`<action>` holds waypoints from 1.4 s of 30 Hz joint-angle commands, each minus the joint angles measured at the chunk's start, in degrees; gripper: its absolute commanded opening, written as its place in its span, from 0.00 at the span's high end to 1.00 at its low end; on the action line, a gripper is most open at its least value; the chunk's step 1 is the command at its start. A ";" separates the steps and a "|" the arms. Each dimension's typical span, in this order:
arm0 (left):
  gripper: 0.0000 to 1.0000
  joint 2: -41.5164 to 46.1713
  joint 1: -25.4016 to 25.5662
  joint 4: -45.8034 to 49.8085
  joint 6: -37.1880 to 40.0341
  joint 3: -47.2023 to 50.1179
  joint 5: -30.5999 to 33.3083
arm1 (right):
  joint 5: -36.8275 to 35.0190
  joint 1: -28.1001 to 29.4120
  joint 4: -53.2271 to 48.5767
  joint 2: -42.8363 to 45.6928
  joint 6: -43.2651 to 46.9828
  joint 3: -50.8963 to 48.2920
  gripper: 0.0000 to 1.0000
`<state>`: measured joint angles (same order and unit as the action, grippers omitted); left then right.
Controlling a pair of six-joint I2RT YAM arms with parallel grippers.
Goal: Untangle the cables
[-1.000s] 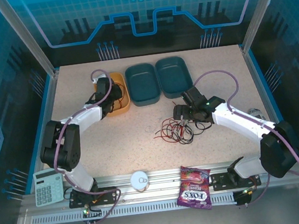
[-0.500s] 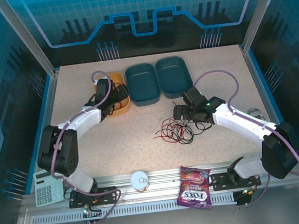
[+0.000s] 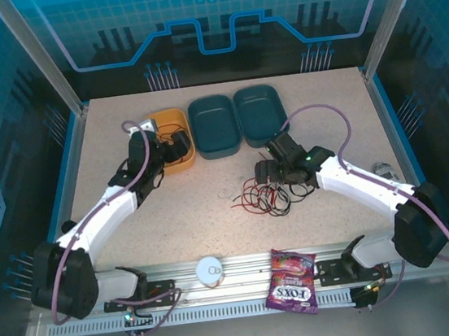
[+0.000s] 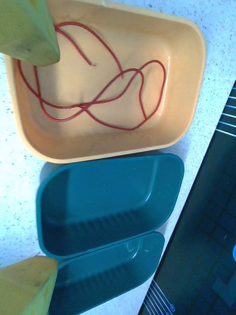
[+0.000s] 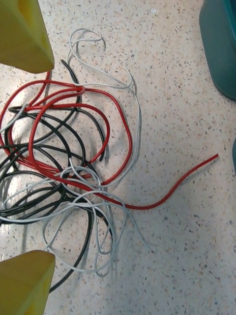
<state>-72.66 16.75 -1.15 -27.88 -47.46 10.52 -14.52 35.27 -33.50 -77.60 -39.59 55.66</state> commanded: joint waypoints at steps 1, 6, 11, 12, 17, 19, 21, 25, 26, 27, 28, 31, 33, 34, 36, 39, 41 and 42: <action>0.01 5.42 0.37 0.81 -2.34 3.97 -1.76 | 2.19 1.36 -2.08 -1.50 2.72 2.41 0.12; 0.01 13.82 0.38 3.32 -3.40 9.08 -1.41 | 4.88 3.10 -9.03 -5.19 6.73 6.63 0.26; 0.01 20.12 0.34 6.16 -3.94 12.49 -0.87 | 6.76 4.41 -14.65 -9.86 11.52 10.73 0.33; 0.01 20.96 0.34 6.67 -4.02 12.88 -0.57 | 7.66 4.43 -15.32 -10.81 12.56 11.40 0.36; 0.01 22.15 0.30 7.09 -4.16 13.71 -0.48 | 9.84 4.51 -16.68 -15.05 16.65 14.38 0.48; 0.01 21.54 0.30 6.98 -4.36 13.62 -0.87 | 10.19 4.55 -16.86 -16.38 17.80 15.36 0.51; 0.01 20.69 0.30 6.61 -4.78 13.62 -1.37 | 10.30 4.55 -16.87 -17.76 18.78 15.99 0.53; 0.01 19.28 0.29 5.85 -5.27 13.59 -1.94 | 9.66 4.54 -16.70 -19.62 19.71 16.32 0.56; 0.01 19.00 0.22 5.58 -5.35 13.62 -2.06 | 9.54 4.55 -16.54 -19.93 19.96 16.32 0.57; 0.01 18.68 0.24 5.39 -5.47 13.57 -2.17 | 9.50 4.46 -16.35 -20.27 20.23 16.31 0.57; 0.01 18.49 0.27 5.27 -5.58 13.53 -2.15 | 9.38 4.48 -16.34 -20.61 20.34 16.32 0.57; 0.01 17.95 0.21 4.93 -5.82 13.45 -2.24 | 8.96 4.45 -16.16 -21.88 20.61 16.41 0.59; 0.01 17.69 0.20 5.00 -5.85 13.45 -2.26 | 9.15 4.39 -16.08 -22.68 20.73 16.50 0.62; 0.01 17.64 0.21 4.98 -5.83 13.45 -2.18 | 9.20 4.41 -15.91 -22.91 20.70 16.44 0.63; 0.01 17.47 0.21 5.01 -5.78 13.45 -2.24 | 9.37 4.40 -15.42 -23.25 20.72 16.41 0.64; 0.01 17.32 0.17 5.22 -5.87 13.36 -2.26 | 9.19 4.40 -15.20 -23.58 20.79 16.45 0.68; 0.01 17.32 0.21 5.23 -5.88 13.36 -2.34 | 9.26 4.44 -15.20 -23.71 20.78 16.67 0.72; 0.01 17.30 0.17 5.23 -5.87 13.36 -2.33 | 9.35 4.46 -15.12 -23.61 20.81 16.71 0.75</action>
<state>-55.24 16.78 4.67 -33.12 -34.50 9.13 -5.52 39.09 -48.03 -100.68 -19.14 70.63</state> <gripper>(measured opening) 0.992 0.274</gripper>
